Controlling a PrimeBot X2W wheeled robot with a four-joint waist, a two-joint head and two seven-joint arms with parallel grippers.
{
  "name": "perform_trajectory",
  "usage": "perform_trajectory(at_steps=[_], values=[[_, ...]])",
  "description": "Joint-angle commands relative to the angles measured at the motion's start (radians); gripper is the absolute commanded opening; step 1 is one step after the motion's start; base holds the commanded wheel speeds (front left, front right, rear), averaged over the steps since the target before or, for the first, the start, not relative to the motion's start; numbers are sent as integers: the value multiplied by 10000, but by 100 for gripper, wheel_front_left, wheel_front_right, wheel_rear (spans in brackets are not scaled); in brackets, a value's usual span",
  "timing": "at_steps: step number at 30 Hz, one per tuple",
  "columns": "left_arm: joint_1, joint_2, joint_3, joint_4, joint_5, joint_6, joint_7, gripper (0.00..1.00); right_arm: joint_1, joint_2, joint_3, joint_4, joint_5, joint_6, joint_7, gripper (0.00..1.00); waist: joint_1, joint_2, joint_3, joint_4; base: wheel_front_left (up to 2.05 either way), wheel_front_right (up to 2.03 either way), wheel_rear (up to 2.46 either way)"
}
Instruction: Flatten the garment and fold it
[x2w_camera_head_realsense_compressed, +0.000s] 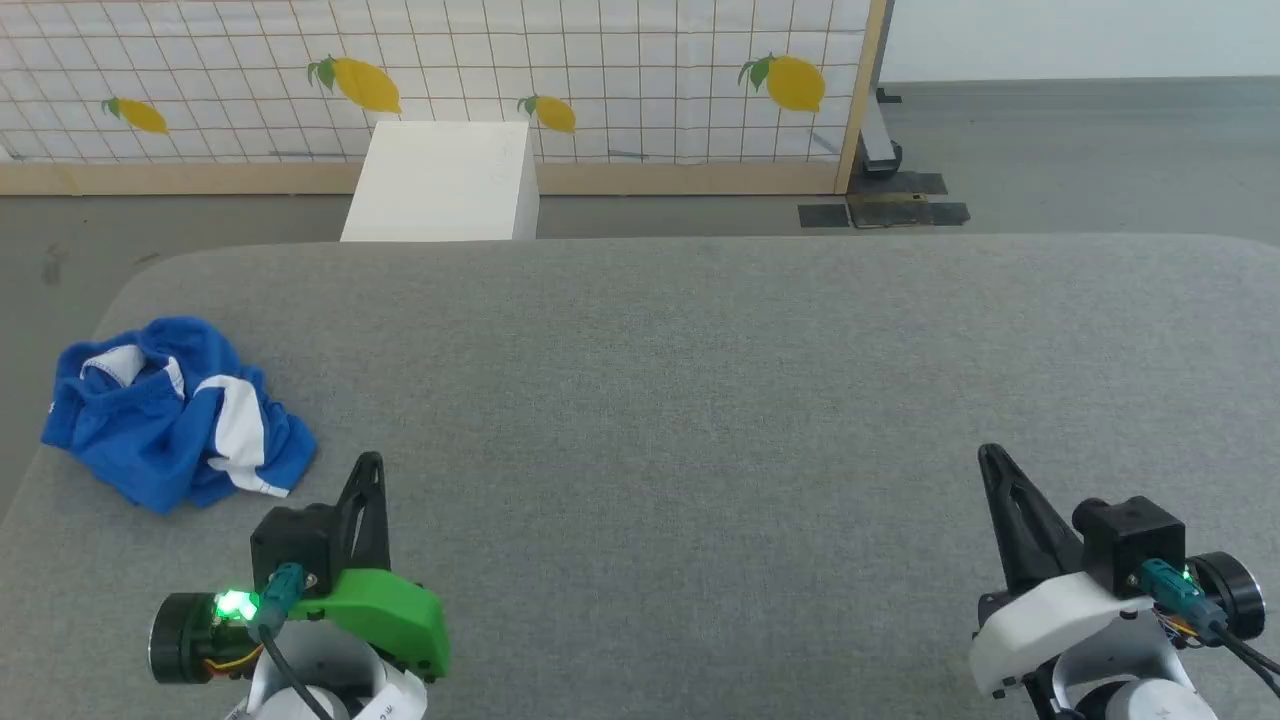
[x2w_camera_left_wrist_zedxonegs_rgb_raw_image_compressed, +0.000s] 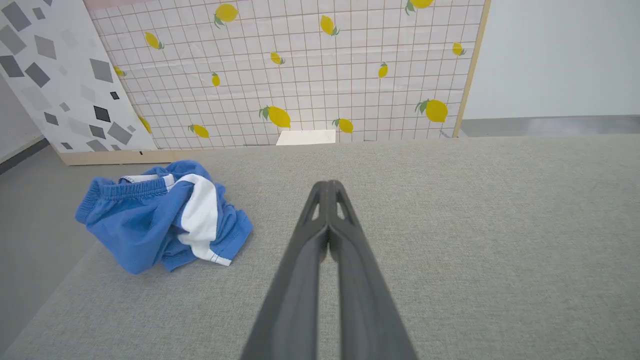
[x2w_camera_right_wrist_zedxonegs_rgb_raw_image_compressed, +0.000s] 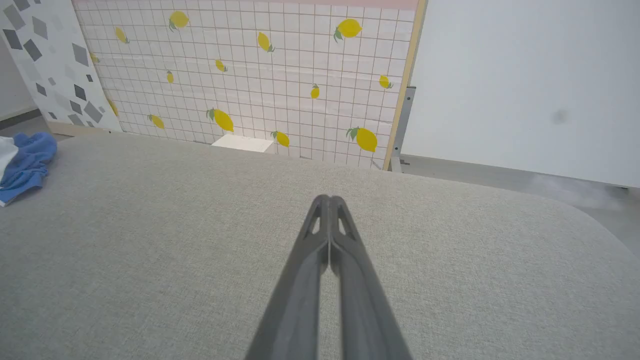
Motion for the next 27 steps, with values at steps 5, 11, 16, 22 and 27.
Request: perform_trajectory(at_steps=[5,11,16,22,27], values=[[113,-51,39,-26,103,68,14,0,-186,11,20,12,-62,-15,-1,0,0,0,0,0,0,0,0],[113,-51,39,-26,103,68,14,0,-186,11,20,12,-62,-15,-1,0,0,0,0,0,0,0,0],[113,-51,39,-26,103,68,14,0,-186,11,20,12,-62,-15,-1,0,0,0,0,0,0,0,0],[113,-51,39,-26,103,68,14,0,-186,11,20,12,-62,-15,-1,0,0,0,0,0,0,0,0],[113,-51,39,-26,103,68,14,0,-186,11,20,12,-62,-15,-1,0,0,0,0,0,0,0,0]])
